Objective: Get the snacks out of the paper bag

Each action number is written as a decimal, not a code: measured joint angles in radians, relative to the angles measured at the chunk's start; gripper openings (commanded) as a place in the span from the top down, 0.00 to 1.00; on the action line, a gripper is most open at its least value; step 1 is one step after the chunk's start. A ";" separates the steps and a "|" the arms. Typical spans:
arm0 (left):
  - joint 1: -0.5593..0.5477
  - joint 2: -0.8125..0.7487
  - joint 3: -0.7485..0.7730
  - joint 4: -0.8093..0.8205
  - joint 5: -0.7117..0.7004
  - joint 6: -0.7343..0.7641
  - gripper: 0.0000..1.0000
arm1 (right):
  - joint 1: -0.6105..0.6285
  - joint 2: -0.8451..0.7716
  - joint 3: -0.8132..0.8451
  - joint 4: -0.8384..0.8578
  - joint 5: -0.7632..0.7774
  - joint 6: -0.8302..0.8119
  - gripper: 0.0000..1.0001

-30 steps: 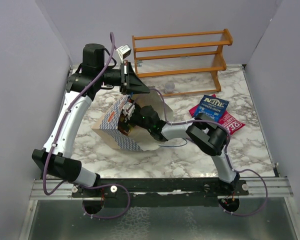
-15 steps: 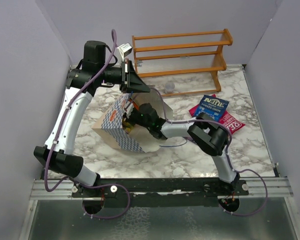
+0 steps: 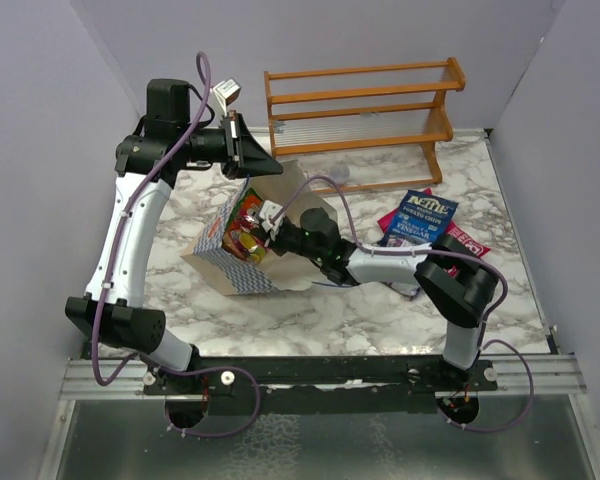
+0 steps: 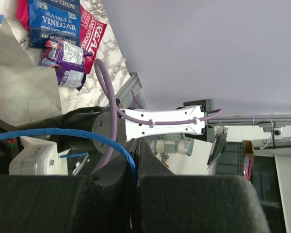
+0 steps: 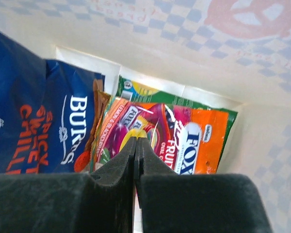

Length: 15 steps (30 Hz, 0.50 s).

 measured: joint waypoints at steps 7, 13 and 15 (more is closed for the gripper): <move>0.009 -0.019 -0.035 0.037 0.002 -0.014 1.00 | 0.000 -0.002 -0.025 -0.002 0.003 0.048 0.78; 0.003 -0.072 -0.147 0.203 0.059 -0.129 1.00 | 0.000 0.087 0.080 -0.015 0.042 0.050 0.24; -0.007 -0.087 -0.174 0.241 0.074 -0.166 1.00 | 0.000 0.106 0.095 -0.029 0.063 0.038 0.10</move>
